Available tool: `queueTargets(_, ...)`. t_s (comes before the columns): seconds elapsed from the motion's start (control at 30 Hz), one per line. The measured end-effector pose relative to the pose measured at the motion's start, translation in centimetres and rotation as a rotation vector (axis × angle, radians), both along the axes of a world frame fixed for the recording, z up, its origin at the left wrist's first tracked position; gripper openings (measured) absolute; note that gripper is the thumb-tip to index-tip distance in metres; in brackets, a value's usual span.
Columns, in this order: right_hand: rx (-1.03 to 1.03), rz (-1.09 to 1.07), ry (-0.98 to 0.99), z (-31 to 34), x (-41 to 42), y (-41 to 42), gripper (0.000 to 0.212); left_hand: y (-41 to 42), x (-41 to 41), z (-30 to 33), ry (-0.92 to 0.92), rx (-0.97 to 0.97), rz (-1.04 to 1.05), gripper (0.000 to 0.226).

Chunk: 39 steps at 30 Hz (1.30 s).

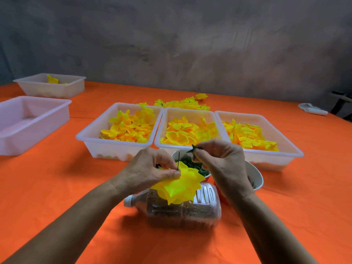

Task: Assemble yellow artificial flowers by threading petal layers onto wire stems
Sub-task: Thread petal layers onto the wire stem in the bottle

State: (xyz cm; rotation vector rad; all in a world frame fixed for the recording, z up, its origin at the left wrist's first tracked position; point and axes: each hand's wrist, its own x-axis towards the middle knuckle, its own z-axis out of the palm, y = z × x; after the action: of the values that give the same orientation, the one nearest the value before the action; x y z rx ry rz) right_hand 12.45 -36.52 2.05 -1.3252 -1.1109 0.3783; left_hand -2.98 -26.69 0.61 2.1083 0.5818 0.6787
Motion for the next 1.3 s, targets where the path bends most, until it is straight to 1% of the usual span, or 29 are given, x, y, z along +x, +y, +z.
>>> queueTargets(0.1, 0.006, -0.020, 0.007, 0.1, -1.4, 0.9, 0.009, -0.3, 0.0, 0.0, 0.009, 0.016, 0.035, 0.012)
queueTargets(0.2, -0.003, 0.001, 0.037, 0.2, -2.3, 1.4, 0.013, -0.5, 0.0, 0.1, 0.023, 0.029, 0.061, 0.014)
queueTargets(0.33, -0.010, 0.073, 0.055, 0.2, -2.6, 1.1, 0.018, -0.4, 0.1, 0.0, 0.035, 0.025, 0.072, 0.008)
queueTargets(0.53, 0.006, 0.131, 0.106, -0.1, -2.4, 0.4, 0.018, -0.5, 0.1, -0.1, 0.053, 0.004, 0.092, 0.010)
queueTargets(0.67, 0.044, 0.130, 0.069, -0.4, -2.3, 0.3, 0.018, -0.5, 0.1, 0.0, 0.054, 0.010, 0.101, 0.011)
queueTargets(0.83, 0.124, 0.139, -0.010, -0.8, -2.4, 0.2, 0.025, -0.6, 0.0, 0.1, 0.051, 0.012, 0.102, 0.012)
queueTargets(0.9, 0.152, 0.117, -0.084, -1.1, -2.3, 0.1, 0.023, -0.6, 0.0, 0.1, 0.047, 0.003, 0.102, 0.012)
queueTargets(0.97, 0.194, 0.068, -0.203, -1.3, -2.3, 0.0, 0.017, -0.6, 0.0, 0.1, 0.042, -0.001, 0.100, 0.011)
queueTargets(1.07, 0.293, -0.038, -0.439, -1.5, -2.2, 0.0, 0.014, -0.6, 0.0, 0.1, 0.041, 0.003, 0.090, 0.013)
queueTargets(1.2, 0.390, -0.086, -0.730, -1.6, -1.9, -0.1, 0.010, -0.6, -0.1, 0.1, 0.036, 0.013, 0.085, 0.016)
queueTargets(1.3, 0.420, -0.126, -0.889, -1.7, -1.7, -0.1, 0.018, -0.6, -0.1, 0.1, 0.030, 0.024, 0.087, 0.018)
